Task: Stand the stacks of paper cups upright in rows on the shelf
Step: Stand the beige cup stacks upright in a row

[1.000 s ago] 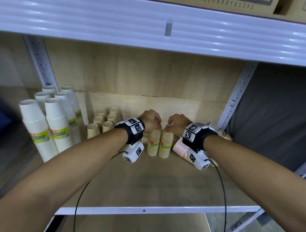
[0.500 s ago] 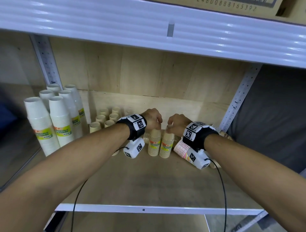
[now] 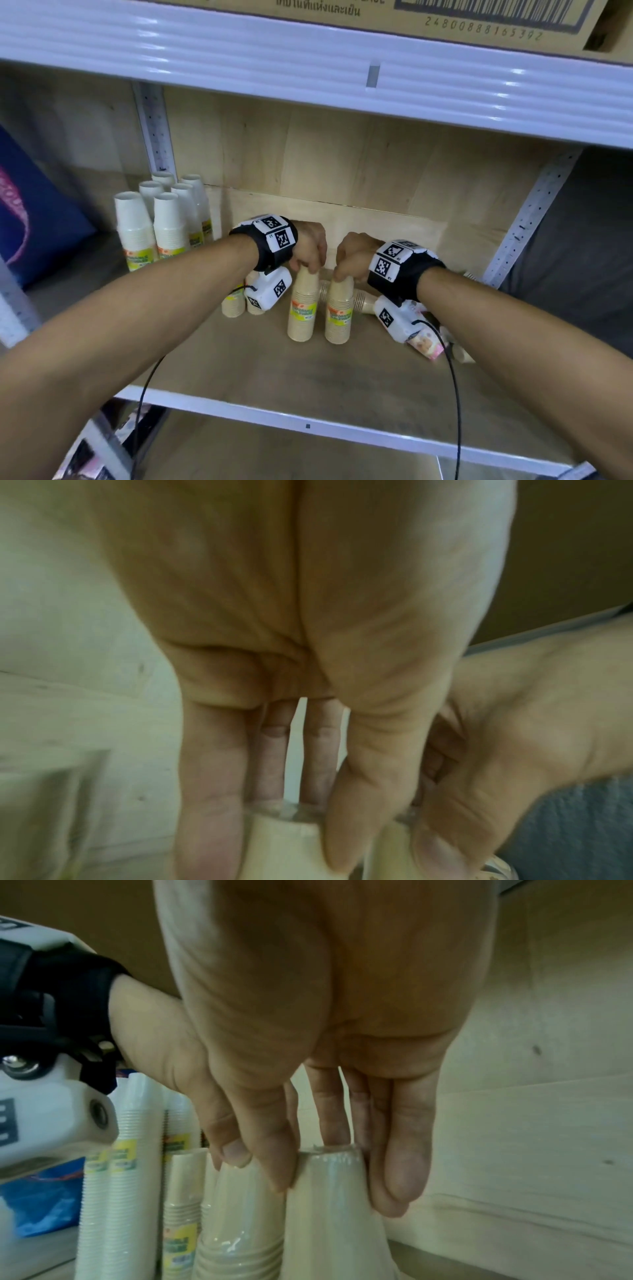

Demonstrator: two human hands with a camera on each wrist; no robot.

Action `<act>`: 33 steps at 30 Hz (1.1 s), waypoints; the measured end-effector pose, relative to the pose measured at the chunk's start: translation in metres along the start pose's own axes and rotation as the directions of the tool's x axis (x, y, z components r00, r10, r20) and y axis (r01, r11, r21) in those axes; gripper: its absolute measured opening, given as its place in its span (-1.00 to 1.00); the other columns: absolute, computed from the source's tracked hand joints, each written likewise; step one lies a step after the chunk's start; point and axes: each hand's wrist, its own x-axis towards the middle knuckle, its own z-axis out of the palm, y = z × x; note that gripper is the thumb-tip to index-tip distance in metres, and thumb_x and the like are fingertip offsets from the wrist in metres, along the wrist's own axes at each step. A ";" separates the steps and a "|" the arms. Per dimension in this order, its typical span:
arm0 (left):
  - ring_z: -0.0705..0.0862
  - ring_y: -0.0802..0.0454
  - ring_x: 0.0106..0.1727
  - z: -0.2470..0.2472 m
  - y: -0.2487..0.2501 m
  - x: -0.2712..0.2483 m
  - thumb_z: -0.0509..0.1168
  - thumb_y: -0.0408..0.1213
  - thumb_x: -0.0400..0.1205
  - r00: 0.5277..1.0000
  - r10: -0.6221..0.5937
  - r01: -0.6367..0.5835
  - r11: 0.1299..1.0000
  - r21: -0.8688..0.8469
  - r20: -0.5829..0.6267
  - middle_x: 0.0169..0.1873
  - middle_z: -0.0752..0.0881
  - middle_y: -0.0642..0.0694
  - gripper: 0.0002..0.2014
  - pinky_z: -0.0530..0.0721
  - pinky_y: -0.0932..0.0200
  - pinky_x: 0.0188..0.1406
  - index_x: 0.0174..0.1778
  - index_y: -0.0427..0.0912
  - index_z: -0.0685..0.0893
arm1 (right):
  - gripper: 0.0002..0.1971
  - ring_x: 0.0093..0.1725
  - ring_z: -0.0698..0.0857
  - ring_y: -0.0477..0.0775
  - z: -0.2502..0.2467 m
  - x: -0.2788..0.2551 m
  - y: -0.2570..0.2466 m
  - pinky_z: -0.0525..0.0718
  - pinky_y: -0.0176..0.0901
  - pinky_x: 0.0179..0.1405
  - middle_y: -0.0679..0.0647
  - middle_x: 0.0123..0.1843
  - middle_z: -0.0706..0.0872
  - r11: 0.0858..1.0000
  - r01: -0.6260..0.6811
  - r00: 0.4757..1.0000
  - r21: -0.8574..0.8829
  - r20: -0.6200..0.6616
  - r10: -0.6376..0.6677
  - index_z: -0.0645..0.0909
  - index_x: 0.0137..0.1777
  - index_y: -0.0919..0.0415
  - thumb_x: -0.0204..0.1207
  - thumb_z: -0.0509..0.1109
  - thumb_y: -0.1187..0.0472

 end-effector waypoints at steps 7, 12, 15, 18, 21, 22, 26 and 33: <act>0.83 -0.15 -0.11 -0.005 -0.045 -0.038 0.50 -0.40 0.48 0.989 -0.147 0.147 0.989 -0.023 -0.027 0.02 0.81 -0.22 -0.72 0.83 0.01 -0.11 0.11 -0.23 0.78 | -0.68 -0.14 0.78 0.14 0.014 0.005 -0.045 0.78 0.02 -0.12 0.20 -0.10 0.79 0.985 0.124 0.992 0.120 0.003 -0.125 0.73 -0.07 0.31 0.24 0.64 0.17; 0.74 -0.04 -0.29 -0.005 -0.074 -0.064 0.49 -0.47 0.50 0.970 -0.227 0.221 0.973 -0.072 -0.090 -0.04 0.78 -0.25 -0.75 0.70 0.28 -0.55 0.11 -0.32 0.76 | -0.70 -0.23 0.74 0.14 0.027 0.012 -0.078 0.76 -0.01 -0.18 0.13 -0.24 0.73 0.971 0.205 0.978 0.126 0.011 -0.208 0.70 -0.09 0.26 0.27 0.65 0.14; 0.75 -0.08 -0.18 -0.004 -0.092 -0.074 0.50 -0.45 0.50 0.955 -0.269 0.259 0.961 -0.093 -0.123 -0.02 0.77 -0.23 -0.76 0.70 0.27 -0.51 0.09 -0.29 0.77 | -0.71 -0.25 0.71 0.09 0.033 0.015 -0.095 0.67 -0.16 -0.32 0.07 -0.22 0.67 0.954 0.246 0.969 0.169 -0.013 -0.248 0.66 -0.06 0.23 0.30 0.64 0.17; 0.76 -0.11 0.01 -0.004 -0.110 -0.082 0.52 -0.40 0.47 0.943 -0.294 0.277 0.953 -0.121 -0.158 0.04 0.77 -0.17 -0.74 0.72 0.21 -0.25 0.09 -0.24 0.79 | -0.72 -0.18 0.68 0.05 0.039 0.019 -0.108 0.60 -0.24 -0.30 0.02 -0.18 0.63 0.945 0.271 0.963 0.182 -0.042 -0.268 0.64 -0.07 0.19 0.31 0.64 0.17; 0.72 -0.05 0.03 -0.002 -0.123 -0.087 0.51 -0.39 0.48 0.934 -0.305 0.281 0.949 -0.141 -0.187 0.07 0.75 -0.10 -0.72 0.67 0.22 -0.21 0.12 -0.20 0.78 | -0.76 -0.13 0.71 0.08 0.046 0.025 -0.119 0.67 -0.16 -0.21 0.07 -0.13 0.68 0.947 0.271 0.963 0.176 -0.044 -0.267 0.61 -0.25 0.12 0.28 0.65 0.14; 0.72 -0.05 0.03 -0.001 -0.126 -0.088 0.51 -0.38 0.49 0.932 -0.306 0.283 0.949 -0.140 -0.192 0.08 0.74 -0.10 -0.71 0.70 0.19 -0.18 0.13 -0.20 0.77 | -0.76 -0.12 0.71 0.09 0.047 0.027 -0.121 0.65 -0.17 -0.24 0.09 -0.12 0.69 0.948 0.271 0.962 0.166 -0.048 -0.267 0.61 -0.25 0.12 0.28 0.64 0.12; 0.75 -0.13 0.09 0.003 -0.136 -0.088 0.49 -0.39 0.49 0.929 -0.302 0.280 0.952 -0.125 -0.216 0.12 0.75 -0.15 -0.69 0.78 0.00 0.07 0.16 -0.22 0.75 | -0.73 -0.11 0.68 0.07 0.052 0.030 -0.127 0.44 -0.26 -0.46 0.09 -0.09 0.69 0.952 0.275 0.961 0.133 -0.041 -0.272 0.66 -0.11 0.17 0.31 0.64 0.10; 0.72 -0.10 0.15 0.009 -0.141 -0.081 0.49 -0.40 0.52 0.934 -0.260 0.243 0.965 -0.097 -0.246 0.16 0.74 -0.12 -0.68 0.74 0.06 0.08 0.20 -0.21 0.76 | -0.73 -0.14 0.63 0.04 0.058 0.035 -0.126 0.37 -0.27 -0.49 0.07 -0.09 0.66 0.954 0.269 0.963 0.135 -0.061 -0.263 0.66 -0.05 0.20 0.35 0.61 0.11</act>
